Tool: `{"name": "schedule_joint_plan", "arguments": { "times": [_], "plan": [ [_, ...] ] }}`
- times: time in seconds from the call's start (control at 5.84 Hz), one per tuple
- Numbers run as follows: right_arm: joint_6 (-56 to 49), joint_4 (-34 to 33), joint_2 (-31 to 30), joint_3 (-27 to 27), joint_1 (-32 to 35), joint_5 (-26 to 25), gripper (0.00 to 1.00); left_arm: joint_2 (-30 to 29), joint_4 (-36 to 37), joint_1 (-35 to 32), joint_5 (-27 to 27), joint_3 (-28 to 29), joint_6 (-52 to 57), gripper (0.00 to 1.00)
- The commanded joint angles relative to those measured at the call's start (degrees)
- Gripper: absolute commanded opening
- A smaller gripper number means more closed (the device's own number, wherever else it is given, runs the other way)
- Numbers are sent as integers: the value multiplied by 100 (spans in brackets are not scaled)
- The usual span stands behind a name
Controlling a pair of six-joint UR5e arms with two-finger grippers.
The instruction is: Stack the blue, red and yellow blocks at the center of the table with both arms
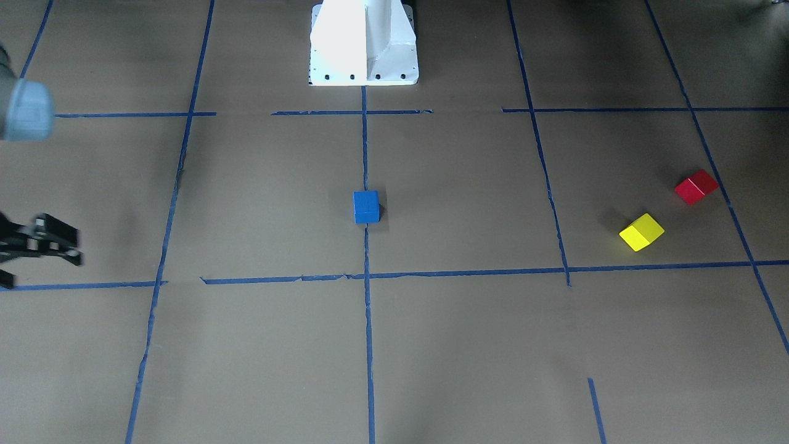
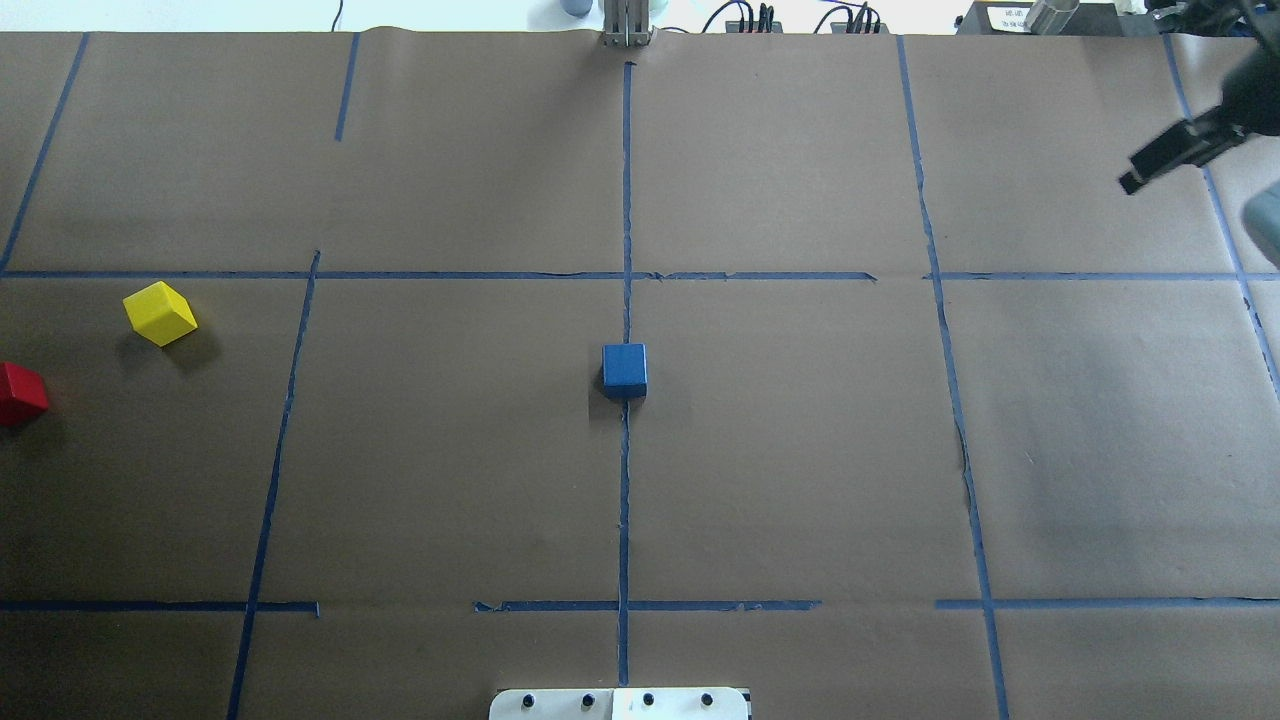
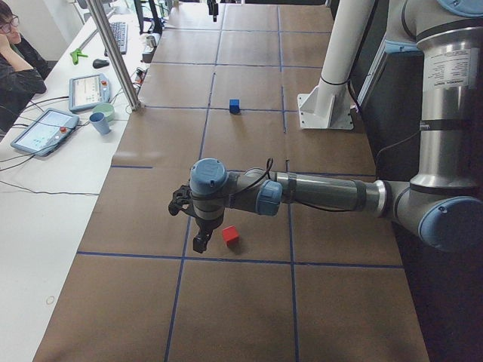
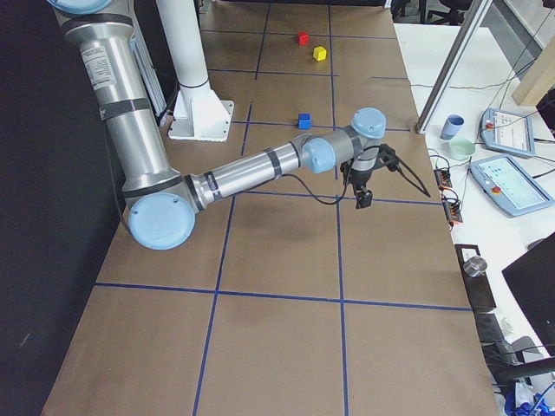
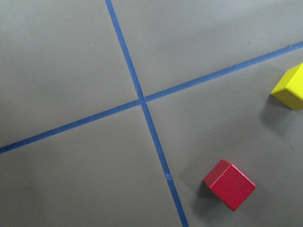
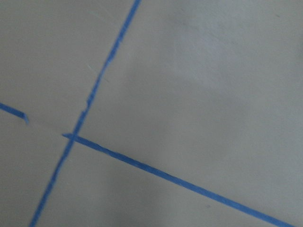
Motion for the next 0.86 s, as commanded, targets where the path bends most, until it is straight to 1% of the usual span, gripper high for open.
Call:
{"name": "schedule_joint_plan", "arguments": {
  "times": [0.0, 0.17, 0.34, 0.51, 0.68],
  "plan": [
    [-1523, 33, -1611, 403, 956, 13, 99, 26, -172, 458, 2, 28, -708, 100],
    [-1713, 76, -2132, 438, 1388, 13, 99, 69, -442, 573, 2, 37, -1428, 100],
    [-1654, 85, -2242, 500, 1418, 4, 99, 113, -1002, 740, 28, 168, -2148, 100],
    [-1636, 86, -2234, 492, 1419, -4, 99, 105, -1877, 1054, 46, 682, -2451, 100],
    [-1636, 94, -2234, 491, 1419, 4, 99, 114, -2530, 1162, 46, 1149, -3264, 100]
  ]
}}
